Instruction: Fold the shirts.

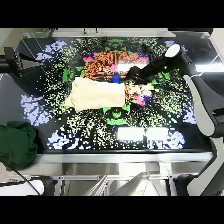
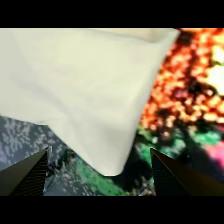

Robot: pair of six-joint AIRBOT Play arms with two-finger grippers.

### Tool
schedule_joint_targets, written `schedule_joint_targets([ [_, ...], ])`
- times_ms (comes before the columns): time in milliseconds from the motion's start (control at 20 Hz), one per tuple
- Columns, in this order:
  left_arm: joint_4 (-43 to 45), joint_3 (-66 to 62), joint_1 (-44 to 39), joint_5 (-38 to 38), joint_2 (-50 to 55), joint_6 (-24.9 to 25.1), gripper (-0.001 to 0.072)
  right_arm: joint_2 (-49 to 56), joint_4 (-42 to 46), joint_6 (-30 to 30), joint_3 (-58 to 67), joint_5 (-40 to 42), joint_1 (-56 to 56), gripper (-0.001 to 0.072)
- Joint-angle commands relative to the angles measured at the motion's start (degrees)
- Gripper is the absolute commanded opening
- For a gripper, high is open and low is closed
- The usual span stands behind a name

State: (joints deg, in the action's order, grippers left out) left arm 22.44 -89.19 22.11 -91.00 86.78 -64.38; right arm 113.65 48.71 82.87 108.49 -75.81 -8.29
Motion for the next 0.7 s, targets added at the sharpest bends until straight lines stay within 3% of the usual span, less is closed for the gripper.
schedule_joint_targets([
  [0, 0.0, 0.2, -0.2, -0.4, 0.0, 1.2, 0.0015, 5.9, 2.6, 4.2, -1.7, 1.7, 1.2, 0.0691],
  [100, 0.0, 0.2, -0.2, -0.4, 0.0, 1.6, 0.0015, 10.4, -3.2, 3.5, -1.7, 3.0, 0.3, 0.0691],
  [300, 0.1, 0.2, -0.2, -0.4, 0.0, 2.5, 0.0015, 16.0, -24.7, -7.0, -1.7, 3.9, -4.2, 0.069],
  [400, 0.1, 0.2, -0.2, -0.3, 0.0, 2.8, 0.0015, 16.5, -30.2, -10.1, -1.7, 7.5, -8.0, 0.0657],
  [450, 0.0, 0.2, -0.2, -0.3, 0.0, 2.8, 0.0015, 16.5, -32.2, -11.8, -1.6, 8.8, -9.8, 0.0423],
  [500, 0.0, 0.2, -0.2, -0.3, 0.0, 2.8, 0.0015, 16.5, -35.3, -14.1, -1.1, 9.1, -11.1, 0.0063],
  [550, 0.0, 0.2, -0.2, -0.3, 0.0, 2.8, 0.0015, 16.4, -37.6, -14.4, -0.4, 9.0, -11.7, 0.0018],
  [650, 0.0, 0.2, -0.2, -0.4, 0.0, 2.8, 0.0014, 14.4, -37.6, -14.8, 1.9, 8.2, -11.4, 0.0016],
])
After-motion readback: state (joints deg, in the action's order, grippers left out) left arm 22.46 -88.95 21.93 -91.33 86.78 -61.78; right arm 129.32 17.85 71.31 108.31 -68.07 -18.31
